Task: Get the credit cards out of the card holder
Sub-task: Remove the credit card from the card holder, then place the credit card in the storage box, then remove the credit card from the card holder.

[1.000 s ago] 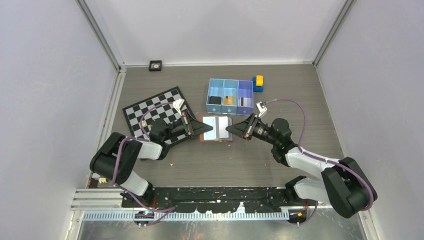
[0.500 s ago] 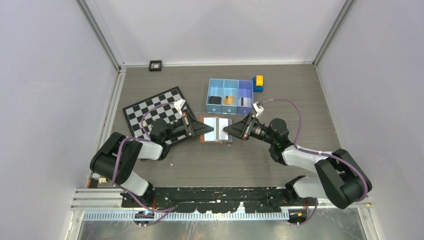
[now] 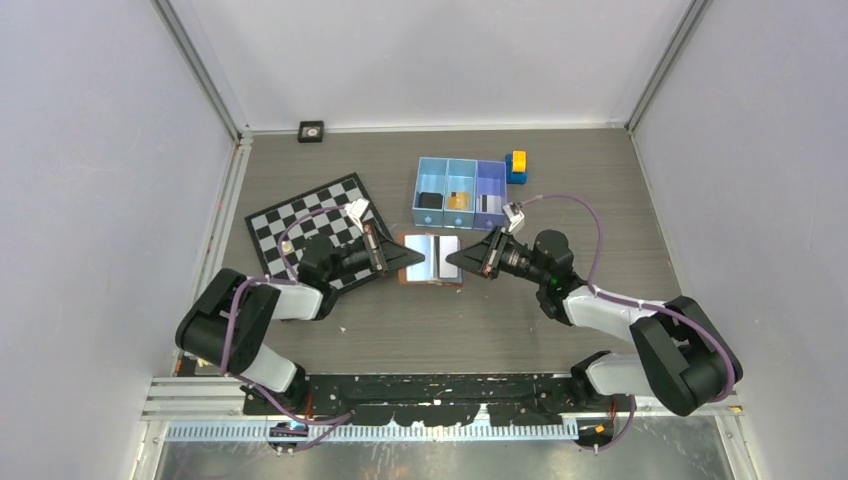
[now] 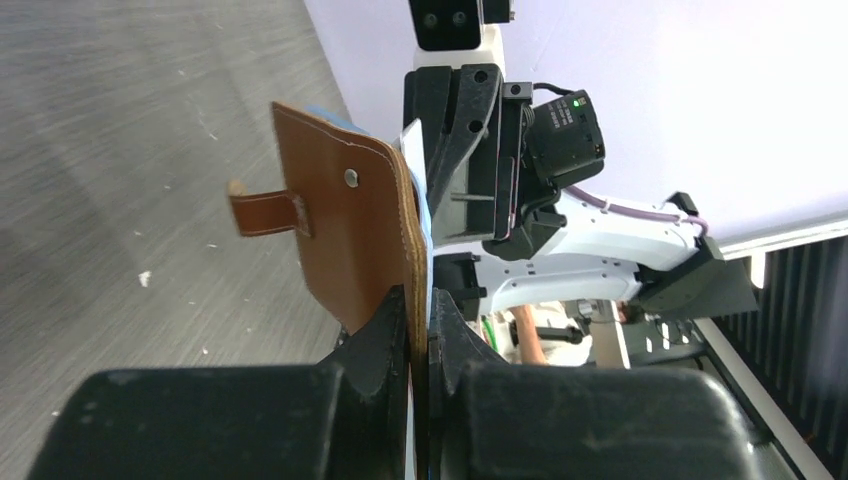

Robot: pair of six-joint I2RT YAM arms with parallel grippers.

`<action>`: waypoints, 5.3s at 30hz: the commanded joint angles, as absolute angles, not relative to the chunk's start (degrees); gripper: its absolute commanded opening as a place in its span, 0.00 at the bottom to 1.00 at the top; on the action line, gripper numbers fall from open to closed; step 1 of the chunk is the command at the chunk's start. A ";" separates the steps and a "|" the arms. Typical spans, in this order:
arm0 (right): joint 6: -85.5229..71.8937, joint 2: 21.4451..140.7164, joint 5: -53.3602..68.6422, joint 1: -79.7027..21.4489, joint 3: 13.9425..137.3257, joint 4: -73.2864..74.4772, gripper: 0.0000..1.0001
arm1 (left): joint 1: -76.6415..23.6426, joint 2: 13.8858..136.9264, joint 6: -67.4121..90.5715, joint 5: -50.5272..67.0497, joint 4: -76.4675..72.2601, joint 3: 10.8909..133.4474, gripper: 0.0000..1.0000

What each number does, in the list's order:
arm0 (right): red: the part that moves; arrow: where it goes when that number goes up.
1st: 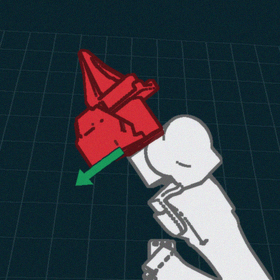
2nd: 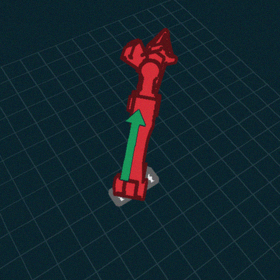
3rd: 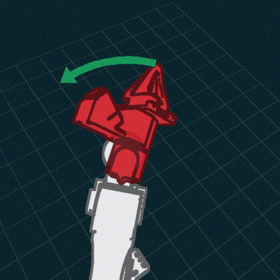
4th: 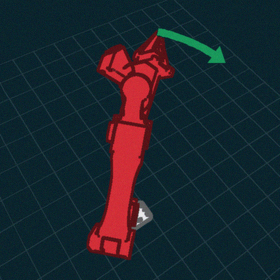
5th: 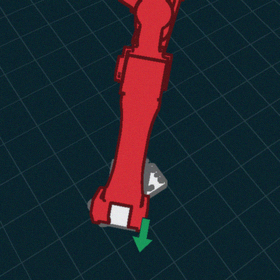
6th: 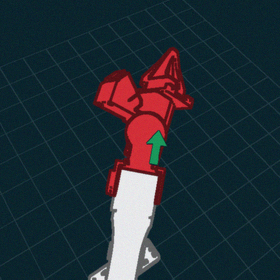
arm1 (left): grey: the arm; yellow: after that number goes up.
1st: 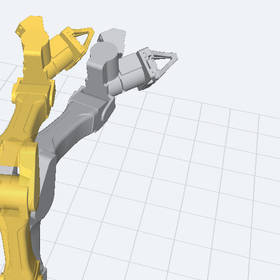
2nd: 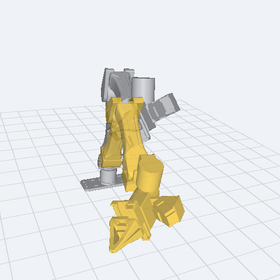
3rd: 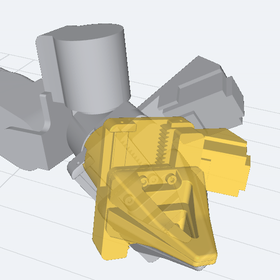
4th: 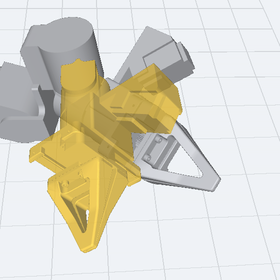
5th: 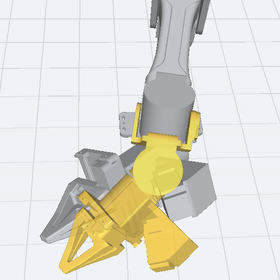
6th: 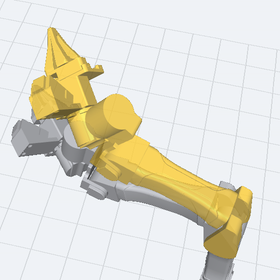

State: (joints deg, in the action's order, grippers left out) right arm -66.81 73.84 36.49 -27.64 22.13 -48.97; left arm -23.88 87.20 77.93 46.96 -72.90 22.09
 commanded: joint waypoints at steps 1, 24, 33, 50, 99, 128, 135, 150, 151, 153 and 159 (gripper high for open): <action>-64.45 70.47 35.08 -22.29 23.04 -43.83 0.00 | -21.72 80.67 69.69 45.13 -61.47 23.17 0.00; -34.31 85.03 6.83 -13.27 65.39 19.76 0.01 | -21.53 75.46 49.66 34.34 -20.70 31.15 0.00; -33.25 100.03 11.83 -12.29 77.50 22.14 0.00 | -21.53 75.65 49.74 33.86 -19.69 31.37 0.00; -29.14 110.13 15.97 -12.30 87.58 25.74 0.01 | -21.53 76.83 50.36 34.68 -20.22 31.48 0.00; -40.03 70.24 -4.95 -32.37 38.33 -4.08 0.84 | -24.24 74.07 49.45 26.84 -18.17 32.08 0.00; -46.82 66.21 8.47 -32.43 30.78 -22.12 0.89 | -28.04 65.83 56.27 36.28 -39.30 30.50 0.00; -49.65 63.42 14.59 -32.43 25.00 -37.33 0.89 | -28.03 62.27 57.35 36.66 -43.09 28.84 0.00; -66.49 63.85 16.65 -32.16 20.76 -53.51 0.90 | -28.04 61.41 62.25 37.40 -48.83 27.69 0.00; -67.47 64.29 16.20 -32.12 20.48 -54.13 0.90 | -28.04 61.50 62.38 37.31 -49.28 27.57 0.00; -69.03 65.58 16.75 -32.17 20.63 -54.96 0.90 | -27.95 61.52 62.57 36.94 -49.36 27.38 0.00; -74.14 73.56 22.06 -32.17 21.46 -66.02 0.90 | -27.95 62.87 62.53 36.06 -48.64 27.12 0.00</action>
State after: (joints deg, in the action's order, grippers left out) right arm -69.14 69.60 18.90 -32.21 20.86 -54.81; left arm -28.03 62.33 62.37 36.64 -44.34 27.29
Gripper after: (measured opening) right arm 0.897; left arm 0.056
